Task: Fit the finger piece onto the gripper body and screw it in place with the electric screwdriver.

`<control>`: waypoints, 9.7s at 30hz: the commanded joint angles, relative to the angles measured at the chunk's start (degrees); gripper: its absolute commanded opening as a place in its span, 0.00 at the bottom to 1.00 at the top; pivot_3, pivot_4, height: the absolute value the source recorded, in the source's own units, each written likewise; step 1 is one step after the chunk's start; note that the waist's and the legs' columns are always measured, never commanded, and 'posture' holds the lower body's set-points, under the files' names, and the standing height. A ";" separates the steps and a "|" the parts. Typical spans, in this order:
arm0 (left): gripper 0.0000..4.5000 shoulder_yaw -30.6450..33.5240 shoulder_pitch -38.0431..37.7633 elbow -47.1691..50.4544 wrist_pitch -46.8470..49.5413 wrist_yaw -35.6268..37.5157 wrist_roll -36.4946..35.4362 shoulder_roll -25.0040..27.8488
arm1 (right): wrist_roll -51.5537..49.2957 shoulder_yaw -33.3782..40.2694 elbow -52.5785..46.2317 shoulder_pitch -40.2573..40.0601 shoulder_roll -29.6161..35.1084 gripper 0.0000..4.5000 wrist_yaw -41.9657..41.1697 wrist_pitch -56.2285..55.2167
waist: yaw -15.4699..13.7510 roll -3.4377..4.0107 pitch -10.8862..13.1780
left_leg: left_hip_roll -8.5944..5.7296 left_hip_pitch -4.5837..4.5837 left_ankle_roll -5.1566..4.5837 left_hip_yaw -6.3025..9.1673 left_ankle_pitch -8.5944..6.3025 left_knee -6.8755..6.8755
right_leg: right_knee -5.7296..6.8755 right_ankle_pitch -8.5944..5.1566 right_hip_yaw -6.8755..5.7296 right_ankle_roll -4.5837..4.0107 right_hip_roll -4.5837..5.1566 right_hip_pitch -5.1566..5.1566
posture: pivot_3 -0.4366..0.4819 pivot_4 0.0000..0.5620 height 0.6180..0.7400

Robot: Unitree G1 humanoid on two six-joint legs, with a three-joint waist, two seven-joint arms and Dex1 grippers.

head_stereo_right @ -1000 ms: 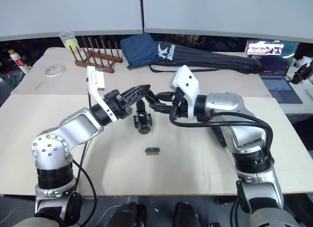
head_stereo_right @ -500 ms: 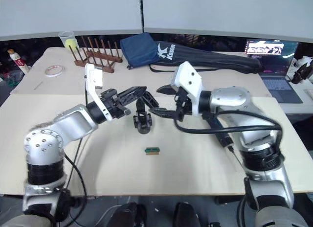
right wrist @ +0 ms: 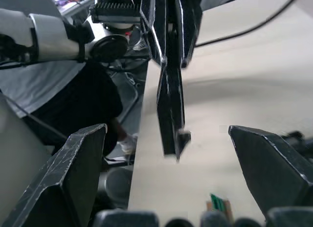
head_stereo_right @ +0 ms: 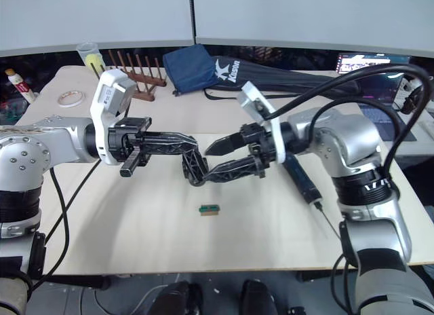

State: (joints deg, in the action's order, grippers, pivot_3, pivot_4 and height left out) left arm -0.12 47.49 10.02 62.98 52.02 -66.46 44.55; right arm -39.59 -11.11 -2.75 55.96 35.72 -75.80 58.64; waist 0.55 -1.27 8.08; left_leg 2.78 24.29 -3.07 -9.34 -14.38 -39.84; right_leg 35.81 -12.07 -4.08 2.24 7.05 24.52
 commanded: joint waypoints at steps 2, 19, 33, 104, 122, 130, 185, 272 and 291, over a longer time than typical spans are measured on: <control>0.00 0.94 1.23 0.93 0.09 0.45 1.41 -0.88 | -1.79 2.26 -0.19 1.20 -1.91 0.87 2.16 0.93 | -0.09 0.00 0.00 | 0.00 0.00 0.00 0.01 0.00 -0.01 | 0.00 0.00 -0.01 0.00 0.00 -0.01 | 0.48 0.27 1.00; 0.00 4.42 0.82 0.44 2.34 -1.99 1.32 -3.08 | -4.32 3.85 -0.82 1.62 -4.15 0.25 4.90 3.24 | 0.09 0.00 0.00 | 0.02 -0.01 0.00 0.01 0.00 0.00 | 0.03 0.00 0.00 0.00 0.01 0.01 | 0.48 0.27 1.00; 0.75 1.10 -0.26 -4.57 -9.75 11.82 15.44 5.44 | 2.05 2.97 -1.89 -1.44 -3.69 0.07 2.15 -12.61 | 0.17 0.01 0.00 | 0.00 -0.02 0.02 -0.04 0.01 0.03 | -0.01 -0.01 0.00 0.00 0.00 0.06 | 0.48 0.27 1.00; 0.51 -10.01 -1.01 -56.25 -70.73 19.06 61.13 -24.43 | 21.36 -1.37 26.66 -5.65 -17.72 0.07 -0.45 -49.09 | -0.34 0.00 0.00 | 0.04 0.60 -0.17 -0.20 -0.10 -0.50 | 0.33 0.00 -0.03 0.01 0.05 0.58 | 0.48 0.27 1.00; 0.51 -9.28 -0.91 -55.82 -70.24 19.03 61.32 -24.55 | 23.43 -1.08 31.46 -6.15 -17.46 0.07 -1.95 -49.75 | 0.11 0.00 0.00 | 0.05 0.60 -0.16 -0.19 -0.09 -0.50 | 0.36 0.00 -0.03 0.01 0.05 0.58 | 0.48 0.27 1.00; 0.51 -9.17 -1.18 -55.47 -70.07 18.84 61.24 -24.49 | 23.98 -1.19 32.61 -8.57 -17.68 0.07 -1.39 -49.47 | 0.12 0.00 -0.01 | 0.05 0.59 -0.16 -0.19 -0.09 -0.50 | 0.36 0.00 -0.04 0.01 0.05 0.56 | 0.48 0.27 1.00; 0.51 -9.04 -3.08 -51.26 -68.77 18.81 60.77 -22.84 | 31.21 -6.09 45.72 -11.41 -17.84 0.07 -7.35 -54.98 | 0.68 0.13 -0.22 | 0.11 -0.24 -0.10 -0.13 -0.09 -0.29 | 0.24 -0.03 -0.04 -0.03 0.04 -0.18 | 0.48 0.27 1.00; 1.00 10.69 -13.79 18.48 -12.75 21.55 15.92 13.05 | 49.71 -23.42 52.19 14.50 9.73 0.99 -2.69 -3.21 | 0.48 0.27 0.04 | 0.02 0.40 0.06 -0.15 0.02 -0.08 | 0.24 -0.22 0.09 -0.11 0.13 0.72 | 0.48 0.27 1.00; 1.00 5.11 -10.49 19.43 -17.34 19.06 17.06 12.63 | 52.55 -21.42 43.37 7.81 13.02 0.44 -8.13 -25.86 | 0.17 0.31 0.08 | -0.04 0.34 0.14 -0.15 0.07 -0.13 | 0.23 -0.23 0.09 -0.07 0.06 0.62 | 0.48 0.27 1.00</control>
State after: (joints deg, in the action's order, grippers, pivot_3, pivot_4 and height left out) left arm 4.95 36.84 29.14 47.23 70.71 -50.05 57.06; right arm 12.39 -35.09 43.03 62.56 46.88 -84.08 38.03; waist 0.72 -0.96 8.16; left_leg 2.73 24.64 -2.93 -9.49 -14.32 -39.97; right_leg 36.04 -12.31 -3.98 2.17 7.10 25.14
